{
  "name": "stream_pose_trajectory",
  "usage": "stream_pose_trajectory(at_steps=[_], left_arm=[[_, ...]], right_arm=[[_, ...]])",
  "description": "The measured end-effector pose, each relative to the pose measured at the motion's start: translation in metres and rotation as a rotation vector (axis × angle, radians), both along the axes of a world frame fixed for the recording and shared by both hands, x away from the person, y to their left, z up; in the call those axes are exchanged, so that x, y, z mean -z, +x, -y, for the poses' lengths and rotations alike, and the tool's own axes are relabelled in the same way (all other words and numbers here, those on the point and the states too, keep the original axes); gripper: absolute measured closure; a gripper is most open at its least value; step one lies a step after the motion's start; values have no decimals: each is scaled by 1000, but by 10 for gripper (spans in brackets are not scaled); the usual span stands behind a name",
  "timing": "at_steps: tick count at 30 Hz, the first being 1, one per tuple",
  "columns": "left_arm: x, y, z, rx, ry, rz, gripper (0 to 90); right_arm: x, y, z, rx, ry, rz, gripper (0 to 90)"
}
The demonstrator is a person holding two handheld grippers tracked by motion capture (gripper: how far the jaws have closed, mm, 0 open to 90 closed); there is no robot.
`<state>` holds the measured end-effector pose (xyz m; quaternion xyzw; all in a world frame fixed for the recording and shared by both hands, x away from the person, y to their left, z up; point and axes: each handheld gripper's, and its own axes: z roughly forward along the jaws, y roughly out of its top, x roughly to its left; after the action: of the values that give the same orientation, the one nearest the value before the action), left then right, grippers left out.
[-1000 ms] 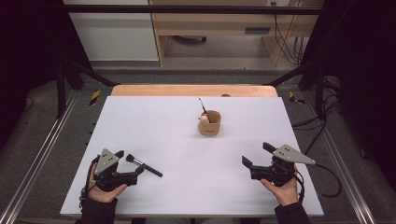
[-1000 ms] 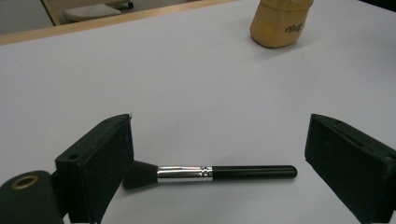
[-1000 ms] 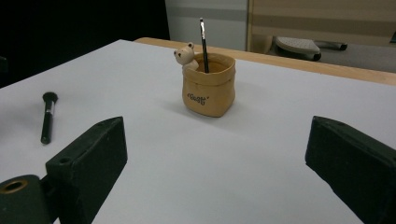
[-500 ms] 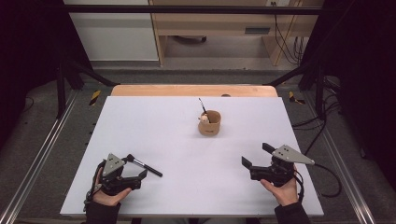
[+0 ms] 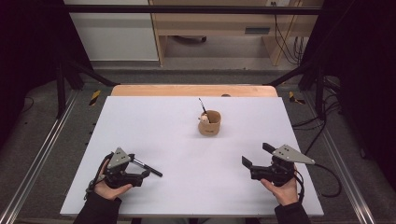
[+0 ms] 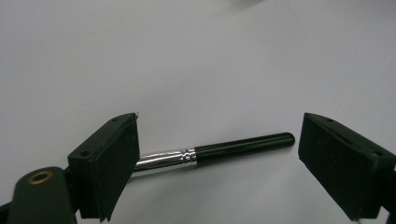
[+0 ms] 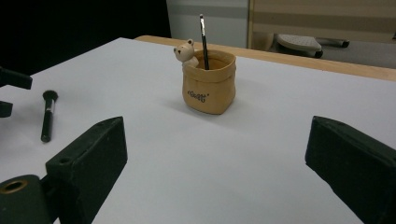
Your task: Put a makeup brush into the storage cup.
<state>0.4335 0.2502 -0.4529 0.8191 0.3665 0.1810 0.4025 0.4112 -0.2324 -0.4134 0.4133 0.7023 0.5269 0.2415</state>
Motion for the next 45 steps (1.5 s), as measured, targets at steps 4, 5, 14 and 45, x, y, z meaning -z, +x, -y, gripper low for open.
stream_pose_trajectory(at_steps=[4, 5, 14, 45], left_arm=[[4, 5, 2, 31, 33, -6, 117], [5, 7, 2, 41, 49, -5, 117], [10, 20, 9, 127, 97, -21, 129], [17, 23, 15, 193, 182, -136, 376]], right_arm=[[0, 1, 0, -2, 0, 0, 61], [0, 1, 0, -3, -1, -1, 60], [1, 1, 0, -4, -2, -5, 60], [1, 1, 0, -9, 0, -6, 60]])
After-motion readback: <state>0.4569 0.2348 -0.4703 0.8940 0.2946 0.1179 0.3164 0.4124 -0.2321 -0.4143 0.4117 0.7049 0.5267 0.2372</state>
